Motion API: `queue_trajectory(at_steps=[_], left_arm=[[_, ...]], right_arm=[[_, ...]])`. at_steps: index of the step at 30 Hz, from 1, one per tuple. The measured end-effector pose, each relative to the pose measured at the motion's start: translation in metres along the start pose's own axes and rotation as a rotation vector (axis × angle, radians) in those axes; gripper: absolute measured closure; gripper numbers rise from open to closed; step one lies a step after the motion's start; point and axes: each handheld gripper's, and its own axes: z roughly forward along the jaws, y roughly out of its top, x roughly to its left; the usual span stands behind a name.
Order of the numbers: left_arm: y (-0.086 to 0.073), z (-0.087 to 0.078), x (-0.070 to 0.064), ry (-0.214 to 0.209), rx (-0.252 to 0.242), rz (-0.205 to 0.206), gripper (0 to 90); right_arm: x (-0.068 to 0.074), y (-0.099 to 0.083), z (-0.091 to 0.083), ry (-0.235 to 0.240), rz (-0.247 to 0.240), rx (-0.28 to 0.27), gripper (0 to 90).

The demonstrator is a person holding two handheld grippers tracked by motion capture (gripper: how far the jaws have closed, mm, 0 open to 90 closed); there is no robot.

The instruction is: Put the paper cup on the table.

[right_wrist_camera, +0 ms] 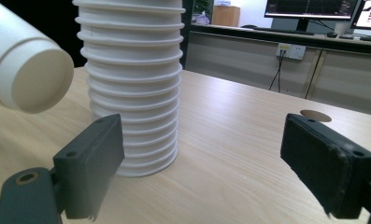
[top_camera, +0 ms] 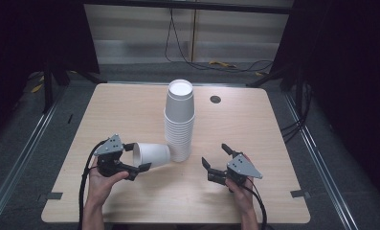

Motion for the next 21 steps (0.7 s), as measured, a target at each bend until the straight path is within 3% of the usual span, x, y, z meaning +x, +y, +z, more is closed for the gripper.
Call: queue_trajectory(at_steps=[7, 8, 10, 13, 14, 17, 19, 21], left_arm=[[0.003, -0.008, 0.004, 0.046, -0.007, -0.023, 11.0], [0.004, -0.009, 0.006, 0.058, 0.002, -0.009, 11.0], [0.007, -0.011, 0.008, 0.061, 0.005, -0.033, 11.1], [0.011, -0.012, 0.012, 0.084, 0.034, -0.045, 11.1], [0.013, -0.013, 0.014, 0.092, 0.041, -0.066, 11.1], [0.017, -0.014, 0.018, 0.134, 0.095, -0.073, 11.1], [0.02, -0.015, 0.02, 0.127, 0.106, -0.081, 11.1], [0.023, -0.015, 0.021, 0.132, 0.125, -0.073, 11.1]], right_arm=[[-0.003, -0.003, 0.003, -0.037, -0.01, -0.003, 13.5], [-0.002, -0.003, 0.003, -0.046, -0.008, 0.003, 13.5], [-0.001, -0.004, 0.003, -0.054, -0.014, 0.005, 13.4], [-0.001, -0.005, 0.003, -0.066, -0.016, -0.012, 13.4], [-0.001, -0.005, 0.004, -0.066, -0.007, -0.025, 13.4], [-0.002, -0.009, 0.004, -0.082, -0.019, -0.049, 13.4], [-0.003, -0.01, 0.004, -0.077, 0.007, -0.053, 13.3], [-0.003, -0.01, 0.003, -0.077, -0.005, -0.05, 13.3]])
